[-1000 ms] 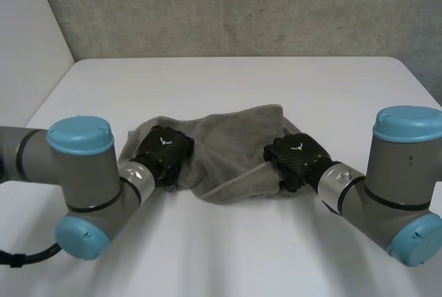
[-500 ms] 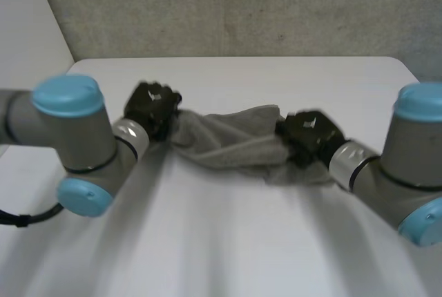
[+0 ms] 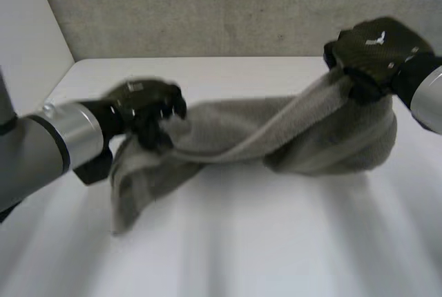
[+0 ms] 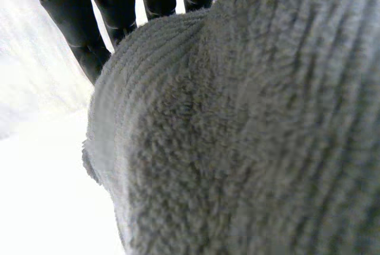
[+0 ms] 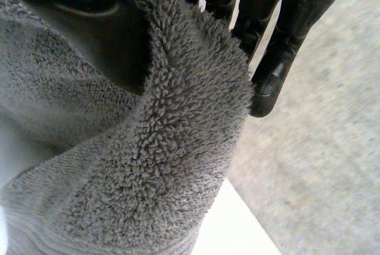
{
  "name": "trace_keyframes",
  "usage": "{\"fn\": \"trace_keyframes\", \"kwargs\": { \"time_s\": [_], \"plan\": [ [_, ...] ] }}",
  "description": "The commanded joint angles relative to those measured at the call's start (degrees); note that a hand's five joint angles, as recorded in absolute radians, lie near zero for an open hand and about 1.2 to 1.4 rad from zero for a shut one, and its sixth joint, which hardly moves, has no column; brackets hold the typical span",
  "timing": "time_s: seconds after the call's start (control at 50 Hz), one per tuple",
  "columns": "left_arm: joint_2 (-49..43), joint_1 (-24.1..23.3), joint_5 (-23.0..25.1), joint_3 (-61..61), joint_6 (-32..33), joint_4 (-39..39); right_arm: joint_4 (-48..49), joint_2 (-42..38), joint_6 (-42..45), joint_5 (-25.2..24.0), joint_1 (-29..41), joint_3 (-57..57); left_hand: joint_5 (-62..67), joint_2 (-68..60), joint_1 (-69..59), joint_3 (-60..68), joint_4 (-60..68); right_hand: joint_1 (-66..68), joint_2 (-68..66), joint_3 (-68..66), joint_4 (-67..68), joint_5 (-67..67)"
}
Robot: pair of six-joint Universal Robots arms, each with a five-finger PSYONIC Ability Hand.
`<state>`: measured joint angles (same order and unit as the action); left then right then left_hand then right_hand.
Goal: Fold the towel.
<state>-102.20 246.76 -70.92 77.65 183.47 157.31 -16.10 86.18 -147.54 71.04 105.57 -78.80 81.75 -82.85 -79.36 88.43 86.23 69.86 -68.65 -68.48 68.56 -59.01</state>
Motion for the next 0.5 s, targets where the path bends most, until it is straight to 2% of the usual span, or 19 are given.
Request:
{"fn": "trace_keyframes", "kwargs": {
  "time_s": [0.02, 0.1, 0.24, 0.26, 0.28, 0.3, 0.32, 0.34, 0.46, 0.5],
  "plan": [
    [-10.9, 2.67, 2.11, -1.88, 0.92, -2.27, 0.01, -7.06, 2.09, -0.02, 0.87, -0.82, -11.75, 2.85, -0.64, -8.43, -6.23, 0.11, -1.31, -1.49, 1.41, -0.96],
    [-20.21, 3.46, 0.79, -7.23, 1.19, -0.69, 2.29, -12.16, 2.0, 0.15, 3.58, -1.09, -11.75, 2.85, -0.64, -8.43, -6.23, 0.28, -1.48, -1.66, 1.58, -1.13],
    [-29.2, 3.9, -3.35, -16.83, 1.19, 0.81, 7.92, -17.01, 1.91, 1.56, 6.67, -1.97, -11.75, 2.85, -0.64, -8.43, -6.23, 0.61, -1.82, -1.99, 1.91, -1.46],
    [-31.03, 3.9, -4.39, -19.01, 1.19, 1.24, 8.79, -18.06, 1.91, 1.99, 6.84, -2.06, -20.72, 11.82, 8.33, -17.4, -15.2, 0.61, -1.82, -1.99, 1.91, -1.46],
    [-32.52, 3.9, -5.1, -20.86, 1.28, 1.51, 9.5, -19.11, 1.91, 2.34, 7.11, -2.14, -36.63, 27.73, 24.24, -33.31, -31.11, 0.61, -1.82, -1.99, 1.91, -1.46],
    [-32.54, 3.9, -5.1, -20.88, 1.28, 1.51, 9.5, -19.12, 1.91, 2.35, 7.11, -2.14, -36.79, 27.89, 24.4, -33.47, -31.27, 0.61, -1.82, -1.99, 1.91, -1.46],
    [-33.58, 3.9, -5.71, -22.53, 1.37, 1.86, 9.85, -19.99, 1.91, 2.7, 7.37, -2.23, -56.1, 47.21, 43.72, -52.79, -50.59, 0.61, -1.82, -1.99, 1.91, -1.46],
    [-34.29, 3.9, -6.15, -23.94, 1.54, 2.38, 10.03, -20.61, 1.91, 2.87, 7.72, -2.23, -65.29, 56.39, 52.91, -61.98, -59.77, 0.61, -1.82, -1.99, 1.91, -1.46],
    [-34.21, 4.08, -9.32, -26.41, 3.56, 4.76, 10.21, -21.14, 1.91, 2.88, 7.81, -2.67, -66.73, 57.83, 54.34, -63.41, -61.21, 0.61, -1.82, -1.99, 1.91, -1.46],
    [-31.85, 5.3, -12.56, -26.06, 5.4, 6.69, 10.21, -21.14, 1.91, 2.88, 7.72, -2.76, -67.23, 58.33, 54.84, -63.91, -61.71, 0.61, -1.82, -1.99, 1.91, -1.46]
  ]
}}
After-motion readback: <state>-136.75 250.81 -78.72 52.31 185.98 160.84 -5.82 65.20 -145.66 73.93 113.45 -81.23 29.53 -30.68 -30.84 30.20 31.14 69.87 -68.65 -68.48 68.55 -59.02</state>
